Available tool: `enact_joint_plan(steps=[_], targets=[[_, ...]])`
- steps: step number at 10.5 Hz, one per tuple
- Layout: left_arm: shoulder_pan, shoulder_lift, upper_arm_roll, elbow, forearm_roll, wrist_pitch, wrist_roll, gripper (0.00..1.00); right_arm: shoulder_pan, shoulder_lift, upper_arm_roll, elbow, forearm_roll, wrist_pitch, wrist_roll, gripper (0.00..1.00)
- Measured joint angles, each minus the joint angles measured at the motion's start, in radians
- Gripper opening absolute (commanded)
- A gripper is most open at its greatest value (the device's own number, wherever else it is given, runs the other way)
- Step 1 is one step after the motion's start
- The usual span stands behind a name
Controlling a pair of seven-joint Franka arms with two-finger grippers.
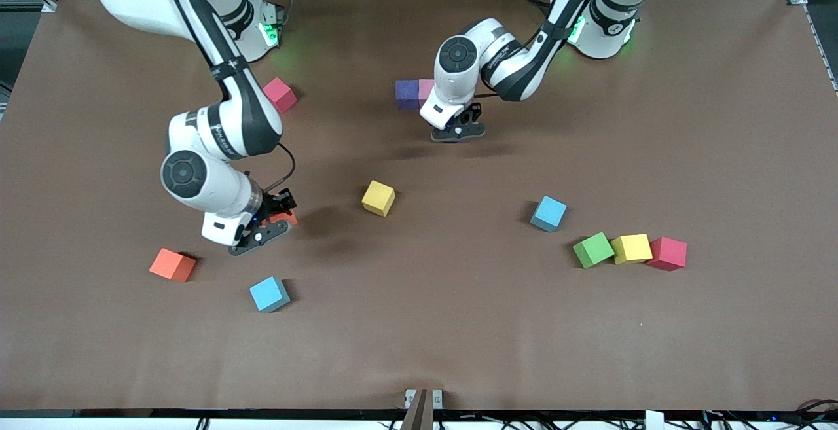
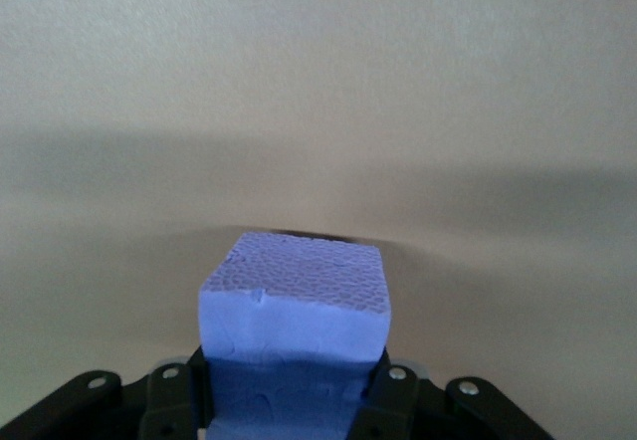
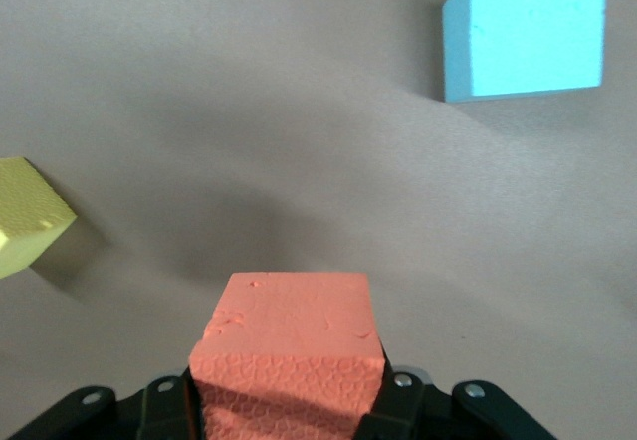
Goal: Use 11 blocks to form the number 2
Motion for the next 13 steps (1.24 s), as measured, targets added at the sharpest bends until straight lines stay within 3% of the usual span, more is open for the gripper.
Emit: enact_joint_plan(steps=[4,13], targets=[[-0.018,0.008,0.000,-0.050,0.000,0.037,0.000,0.22,0.000,0.001,-0.005,0.001,0.001,0.000,0.002,0.00],[-0.023,0.007,-0.028,-0.055,0.000,0.045,0.000,0.23,0.000,0.001,-0.006,0.001,0.006,0.000,0.002,0.00]])
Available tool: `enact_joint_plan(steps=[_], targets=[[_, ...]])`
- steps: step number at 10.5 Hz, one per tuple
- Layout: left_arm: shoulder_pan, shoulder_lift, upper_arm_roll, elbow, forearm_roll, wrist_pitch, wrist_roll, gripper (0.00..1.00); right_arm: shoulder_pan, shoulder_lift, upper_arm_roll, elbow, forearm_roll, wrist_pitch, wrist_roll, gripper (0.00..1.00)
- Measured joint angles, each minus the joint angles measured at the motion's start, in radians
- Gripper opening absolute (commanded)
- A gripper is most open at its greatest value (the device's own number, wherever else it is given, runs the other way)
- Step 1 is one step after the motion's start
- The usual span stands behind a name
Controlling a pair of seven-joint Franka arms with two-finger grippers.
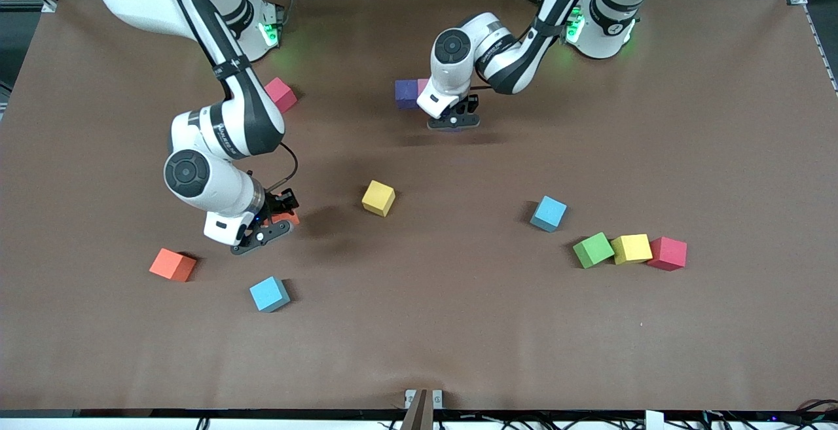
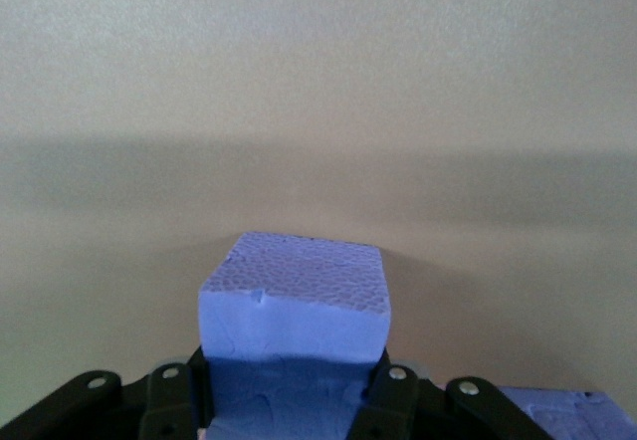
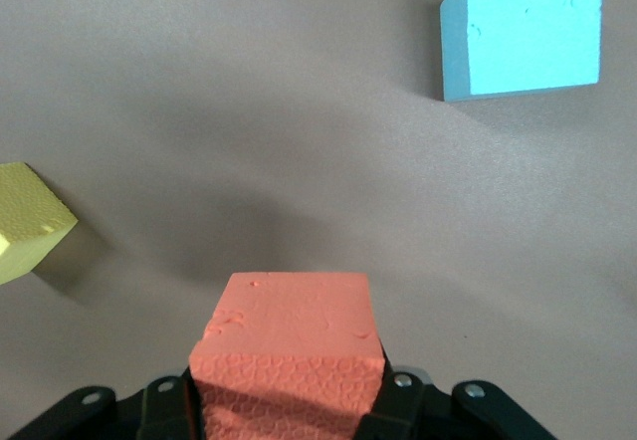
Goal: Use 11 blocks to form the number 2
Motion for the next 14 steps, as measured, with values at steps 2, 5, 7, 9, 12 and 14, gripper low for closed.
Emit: enact_joint_plan(steps=[2,5,7,9,12,14], targets=[[0.000,0.000,0.000,-0.002,0.000,0.001,0.000,0.72,0.000,0.000,0.000,0.000,0.000,0.000,0.000,0.00],[0.001,0.000,0.000,-0.016,0.000,0.001,0.000,1.00,0.000,0.000,0.000,0.000,0.000,0.000,0.000,0.00],[0.004,0.000,0.004,-0.019,0.000,0.002,0.000,1.00,0.000,0.000,0.000,0.000,0.000,0.000,0.000,0.00],[0.007,-0.003,0.008,-0.012,0.000,0.010,0.000,1.00,0.001,0.000,0.001,0.005,0.001,0.000,0.011,0.00],[0.027,-0.054,0.011,0.012,0.000,0.012,0.000,1.00,0.038,0.000,0.004,0.022,0.002,0.000,0.090,0.00],[0.053,-0.114,0.012,0.015,0.000,0.012,0.000,1.00,0.072,0.000,0.004,0.031,0.002,0.000,0.145,0.00]])
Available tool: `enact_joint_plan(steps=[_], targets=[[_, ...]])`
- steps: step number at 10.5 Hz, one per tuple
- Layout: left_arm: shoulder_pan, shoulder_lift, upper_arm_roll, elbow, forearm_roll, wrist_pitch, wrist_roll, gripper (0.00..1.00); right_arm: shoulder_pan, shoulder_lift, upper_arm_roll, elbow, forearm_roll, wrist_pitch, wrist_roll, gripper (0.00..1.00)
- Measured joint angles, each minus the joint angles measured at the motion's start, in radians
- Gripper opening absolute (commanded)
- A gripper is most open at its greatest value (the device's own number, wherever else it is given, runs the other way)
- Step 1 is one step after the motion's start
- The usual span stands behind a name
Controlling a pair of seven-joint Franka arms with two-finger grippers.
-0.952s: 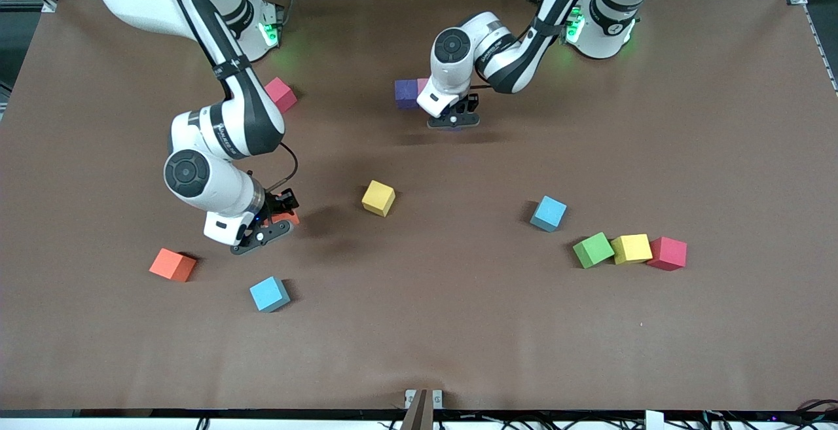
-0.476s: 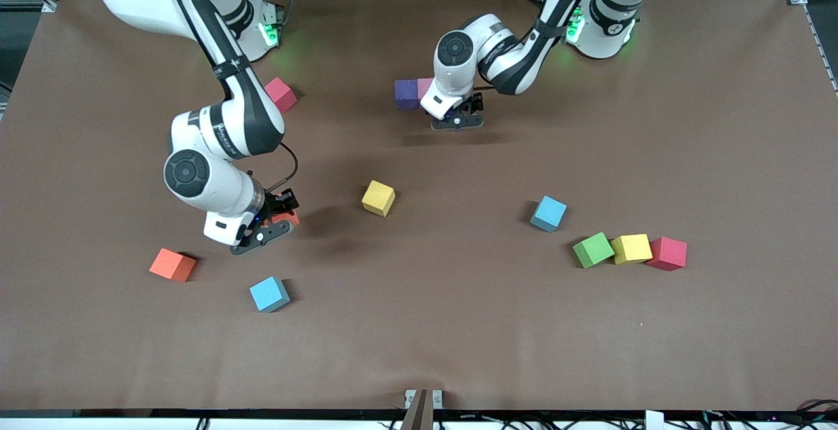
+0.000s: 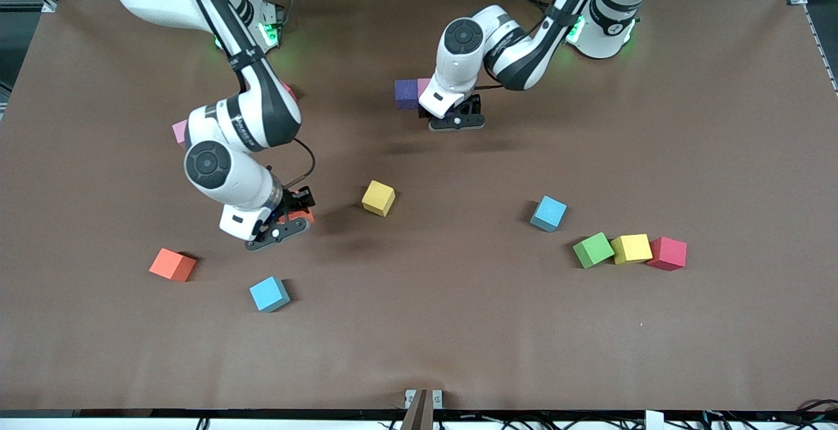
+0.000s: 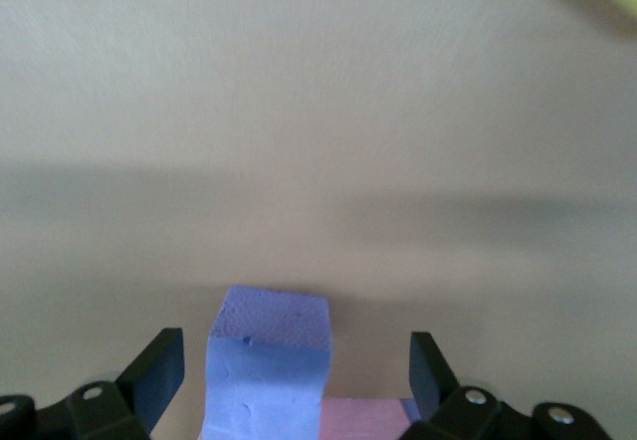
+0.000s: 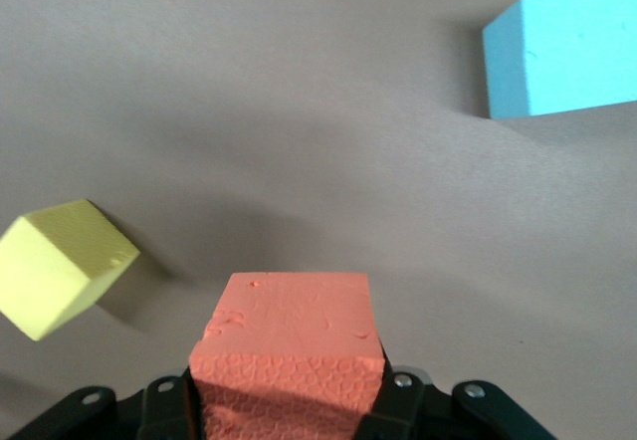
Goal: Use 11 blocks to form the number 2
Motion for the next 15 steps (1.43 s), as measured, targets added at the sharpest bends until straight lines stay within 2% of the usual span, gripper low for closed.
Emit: enact_joint_plan(steps=[3,5,9,12,15], targets=[[0.062,-0.069,0.002,0.002,0.000,0.000,0.005,1.00,0.037,0.001,0.001,0.010,0.024,0.000,0.074,0.00],[0.139,-0.081,0.004,0.036,0.000,0.000,0.033,1.00,0.083,0.017,0.002,0.021,0.056,0.000,0.130,0.00],[0.361,-0.075,0.012,0.077,0.000,0.000,0.257,1.00,0.262,0.102,0.006,0.106,0.059,0.002,0.387,0.00],[0.497,-0.047,0.011,0.083,0.000,-0.020,0.288,1.00,0.394,0.193,0.005,0.183,0.059,0.003,0.511,0.00],[0.575,-0.039,0.010,0.112,0.000,-0.117,0.284,1.00,0.479,0.253,0.005,0.210,0.060,0.009,0.629,0.00]])
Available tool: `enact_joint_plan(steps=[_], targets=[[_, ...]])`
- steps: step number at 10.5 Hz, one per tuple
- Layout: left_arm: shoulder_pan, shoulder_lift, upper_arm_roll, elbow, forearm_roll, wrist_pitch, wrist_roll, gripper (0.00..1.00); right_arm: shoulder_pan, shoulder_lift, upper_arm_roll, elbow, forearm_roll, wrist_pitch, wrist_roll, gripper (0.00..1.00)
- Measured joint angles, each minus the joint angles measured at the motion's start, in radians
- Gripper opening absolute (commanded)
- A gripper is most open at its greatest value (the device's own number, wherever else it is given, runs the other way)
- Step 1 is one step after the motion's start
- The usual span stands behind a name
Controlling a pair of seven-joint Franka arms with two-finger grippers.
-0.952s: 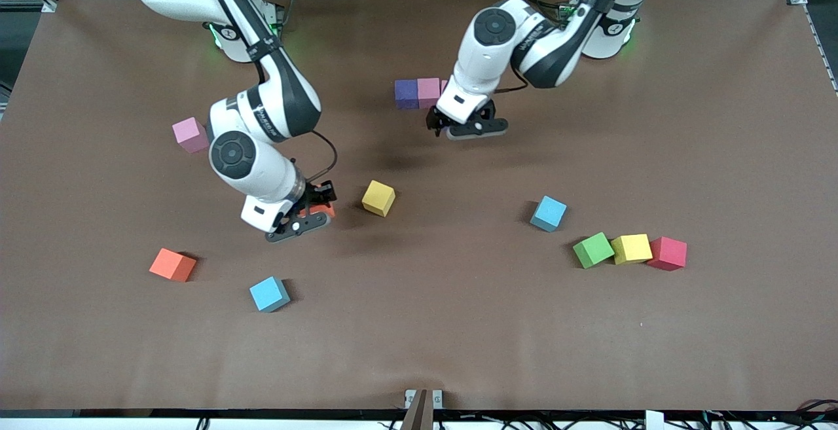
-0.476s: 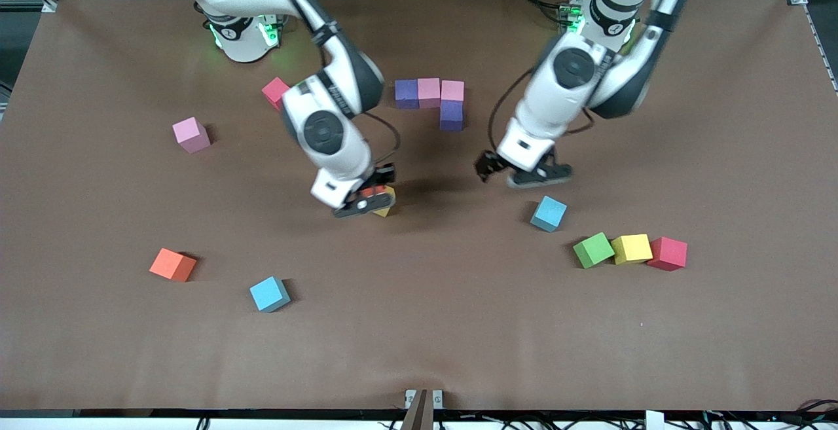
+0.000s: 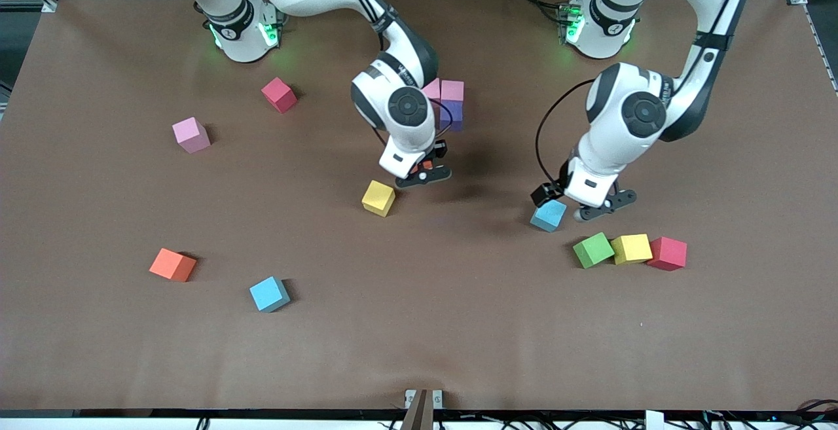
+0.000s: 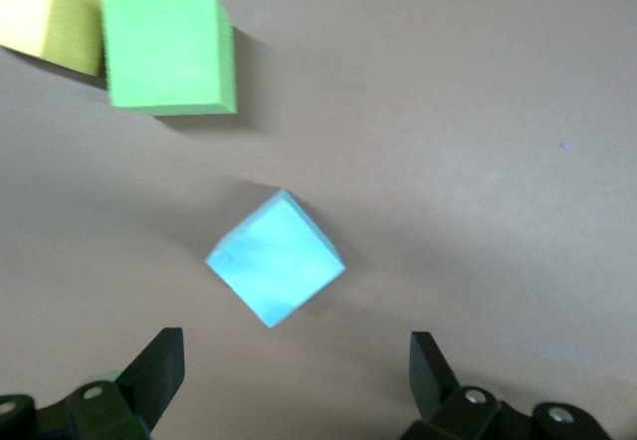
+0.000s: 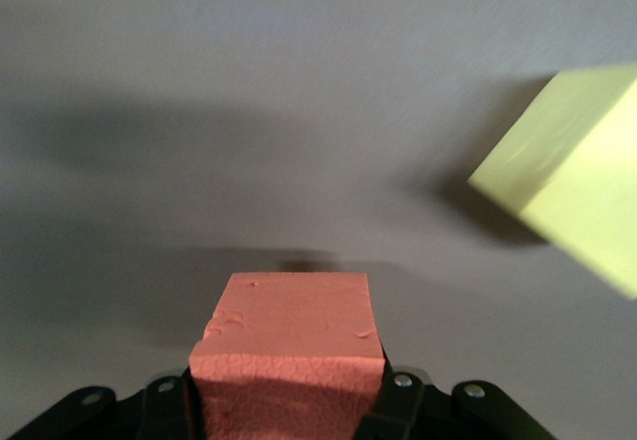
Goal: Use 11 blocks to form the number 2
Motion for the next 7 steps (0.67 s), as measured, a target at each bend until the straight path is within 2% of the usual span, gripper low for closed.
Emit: enact_joint_plan(steps=[3,5,7], targets=[[0.026,0.002,0.000,0.022,-0.003,-0.070,-0.145,1.00,0.076,0.036,0.000,0.036,0.002,0.011,0.098,0.00],[0.025,0.025,-0.004,0.023,-0.004,-0.074,-0.285,1.00,0.116,0.069,0.000,0.064,0.003,0.046,0.125,0.00],[0.032,0.057,-0.003,0.025,-0.004,-0.074,-0.327,1.00,0.134,0.089,0.000,0.078,0.004,0.059,0.130,0.00]])
